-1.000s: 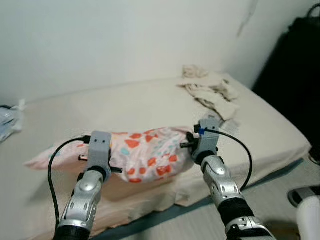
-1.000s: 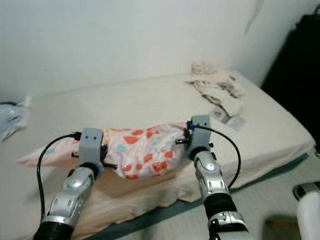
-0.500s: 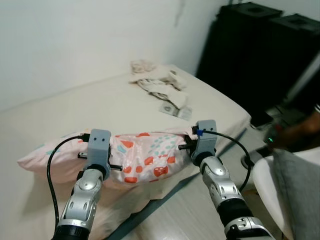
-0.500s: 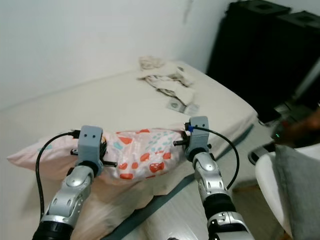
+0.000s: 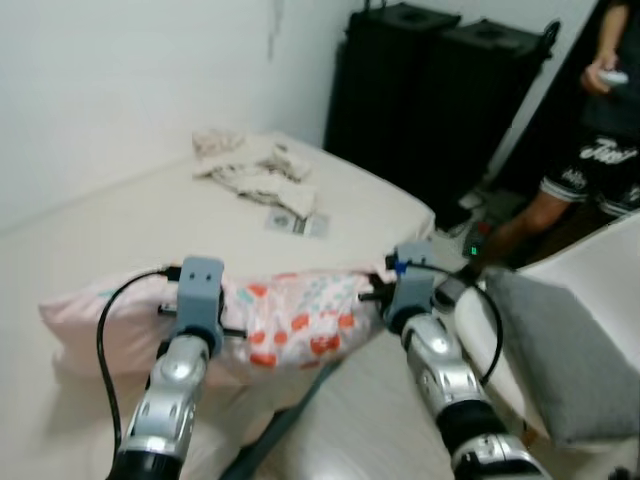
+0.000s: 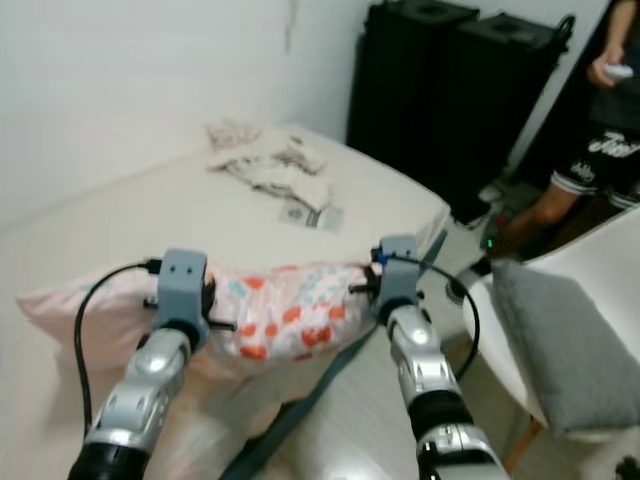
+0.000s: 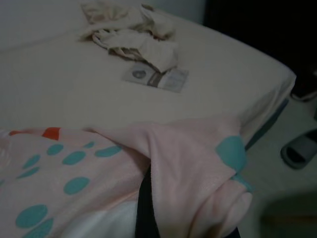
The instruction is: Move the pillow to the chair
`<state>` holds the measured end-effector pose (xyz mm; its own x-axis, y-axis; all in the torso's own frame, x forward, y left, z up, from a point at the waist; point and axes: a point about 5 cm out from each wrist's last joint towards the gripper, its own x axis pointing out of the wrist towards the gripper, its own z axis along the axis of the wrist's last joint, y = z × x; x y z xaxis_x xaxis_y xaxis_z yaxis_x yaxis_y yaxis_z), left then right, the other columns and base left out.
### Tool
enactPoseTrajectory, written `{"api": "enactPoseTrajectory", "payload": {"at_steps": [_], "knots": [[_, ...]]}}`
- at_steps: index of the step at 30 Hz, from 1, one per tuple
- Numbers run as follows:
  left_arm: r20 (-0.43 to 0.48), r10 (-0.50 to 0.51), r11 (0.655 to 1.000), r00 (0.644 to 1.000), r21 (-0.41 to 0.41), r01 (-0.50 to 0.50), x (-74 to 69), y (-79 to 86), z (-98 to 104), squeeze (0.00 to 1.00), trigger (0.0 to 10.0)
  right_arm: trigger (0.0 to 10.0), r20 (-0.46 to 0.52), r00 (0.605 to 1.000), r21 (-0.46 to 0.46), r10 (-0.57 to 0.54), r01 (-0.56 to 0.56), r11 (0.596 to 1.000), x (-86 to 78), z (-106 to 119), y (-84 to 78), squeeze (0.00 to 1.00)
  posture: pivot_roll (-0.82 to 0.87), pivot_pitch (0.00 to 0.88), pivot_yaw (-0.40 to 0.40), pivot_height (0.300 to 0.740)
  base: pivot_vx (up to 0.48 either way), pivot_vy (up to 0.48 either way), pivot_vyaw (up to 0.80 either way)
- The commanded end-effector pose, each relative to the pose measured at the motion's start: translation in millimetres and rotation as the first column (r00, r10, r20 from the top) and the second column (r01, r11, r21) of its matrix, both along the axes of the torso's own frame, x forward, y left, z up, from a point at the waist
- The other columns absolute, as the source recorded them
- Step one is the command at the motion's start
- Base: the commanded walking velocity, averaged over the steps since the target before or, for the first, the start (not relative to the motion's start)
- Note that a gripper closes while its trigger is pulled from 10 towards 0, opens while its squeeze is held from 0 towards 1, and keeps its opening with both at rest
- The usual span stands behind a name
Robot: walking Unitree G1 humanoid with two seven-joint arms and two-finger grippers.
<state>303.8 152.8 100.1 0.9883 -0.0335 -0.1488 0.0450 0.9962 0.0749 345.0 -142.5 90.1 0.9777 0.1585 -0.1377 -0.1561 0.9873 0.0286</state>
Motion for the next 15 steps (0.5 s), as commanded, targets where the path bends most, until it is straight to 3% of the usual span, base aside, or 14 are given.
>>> {"api": "enactPoseTrajectory", "payload": {"at_steps": [1,15], "knots": [[-0.001,-0.019,1.000,1.000,-0.005,0.019,0.0,-4.2,-0.4,0.00,10.0,10.0,0.030,1.000,-0.007,-0.010,0.010,1.000,3.9,8.3,-2.6,0.00,-0.01,0.065,-0.053,0.740,0.000,0.000,-0.80],[-0.011,0.000,1.000,1.000,-0.005,0.000,-0.7,-1.6,-4.0,0.00,10.0,10.0,0.012,1.000,-0.020,0.014,-0.014,1.000,3.9,6.0,0.4,0.00,-0.02,0.057,-0.067,0.740,0.000,0.000,-0.80]]}}
